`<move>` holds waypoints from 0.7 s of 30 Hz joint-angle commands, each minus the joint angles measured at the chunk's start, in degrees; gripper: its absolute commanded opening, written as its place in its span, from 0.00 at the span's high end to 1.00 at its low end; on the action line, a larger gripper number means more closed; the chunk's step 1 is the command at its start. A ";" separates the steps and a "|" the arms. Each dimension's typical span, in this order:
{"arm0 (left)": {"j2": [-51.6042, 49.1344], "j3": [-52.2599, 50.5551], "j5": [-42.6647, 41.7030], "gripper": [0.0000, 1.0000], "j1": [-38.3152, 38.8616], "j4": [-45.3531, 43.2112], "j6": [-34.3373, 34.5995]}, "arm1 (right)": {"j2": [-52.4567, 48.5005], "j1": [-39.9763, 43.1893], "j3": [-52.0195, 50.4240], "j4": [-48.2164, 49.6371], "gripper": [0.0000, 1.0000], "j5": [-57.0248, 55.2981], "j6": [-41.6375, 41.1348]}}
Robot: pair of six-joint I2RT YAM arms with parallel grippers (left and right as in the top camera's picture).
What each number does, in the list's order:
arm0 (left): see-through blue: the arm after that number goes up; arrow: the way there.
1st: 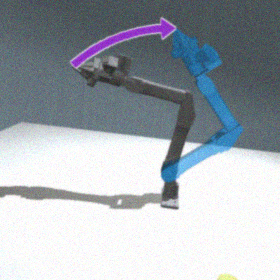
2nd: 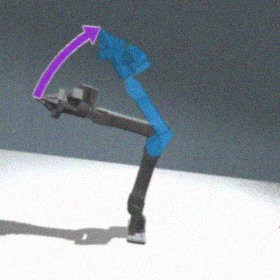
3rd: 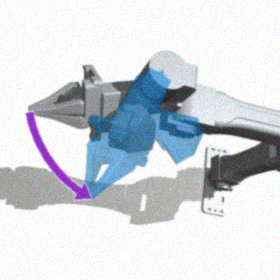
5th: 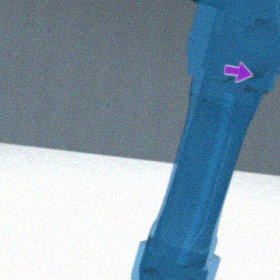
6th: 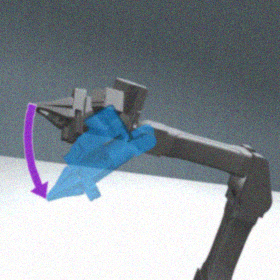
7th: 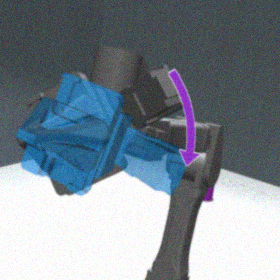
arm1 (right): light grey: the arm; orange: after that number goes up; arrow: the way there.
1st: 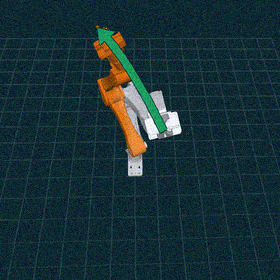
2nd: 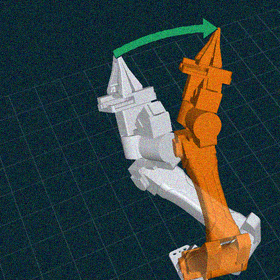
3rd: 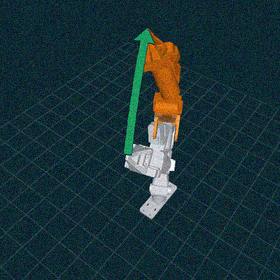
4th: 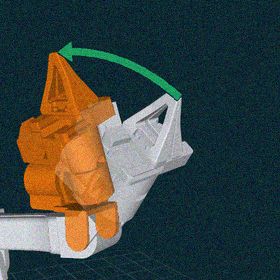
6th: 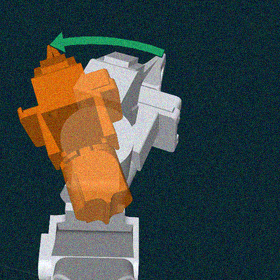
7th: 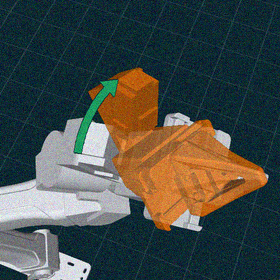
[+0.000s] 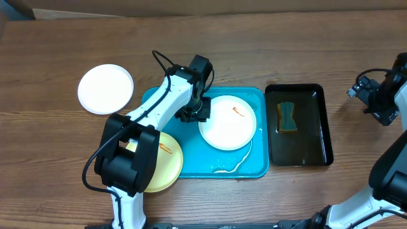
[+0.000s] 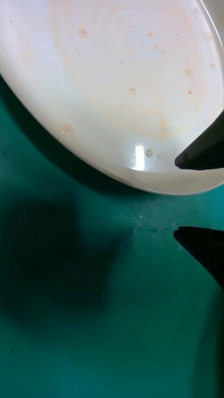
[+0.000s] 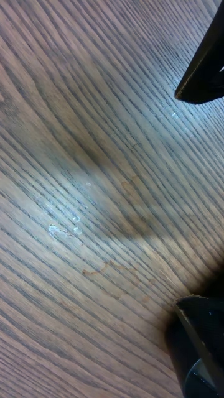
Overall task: Clean dirty plates on tray and stack at the side
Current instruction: 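Lower the right gripper into the black tray onto the sponge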
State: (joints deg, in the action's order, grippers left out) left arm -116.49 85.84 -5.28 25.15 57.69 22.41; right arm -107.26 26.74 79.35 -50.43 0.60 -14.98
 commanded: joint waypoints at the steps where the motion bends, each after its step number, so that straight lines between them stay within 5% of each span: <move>1: -0.90 -1.25 0.81 0.72 0.50 -0.85 1.01 | 0.52 -0.04 -0.33 0.76 0.00 -0.50 -0.26; 5: -0.90 -2.23 0.59 0.78 0.50 -1.51 1.92 | 0.55 -0.11 -0.33 3.43 0.00 1.16 -0.31; 13: -0.90 -2.23 -1.77 0.80 0.33 -2.32 1.73 | 0.55 -0.83 -0.20 -1.86 0.05 39.76 4.81; 21: -0.90 -2.95 -1.66 0.80 0.39 -4.13 0.74 | 1.79 -12.85 -0.13 -8.68 0.00 18.27 6.25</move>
State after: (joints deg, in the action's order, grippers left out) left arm -116.53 83.94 -6.33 25.15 54.50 23.64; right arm -107.24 19.20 79.15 -58.19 27.07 -10.11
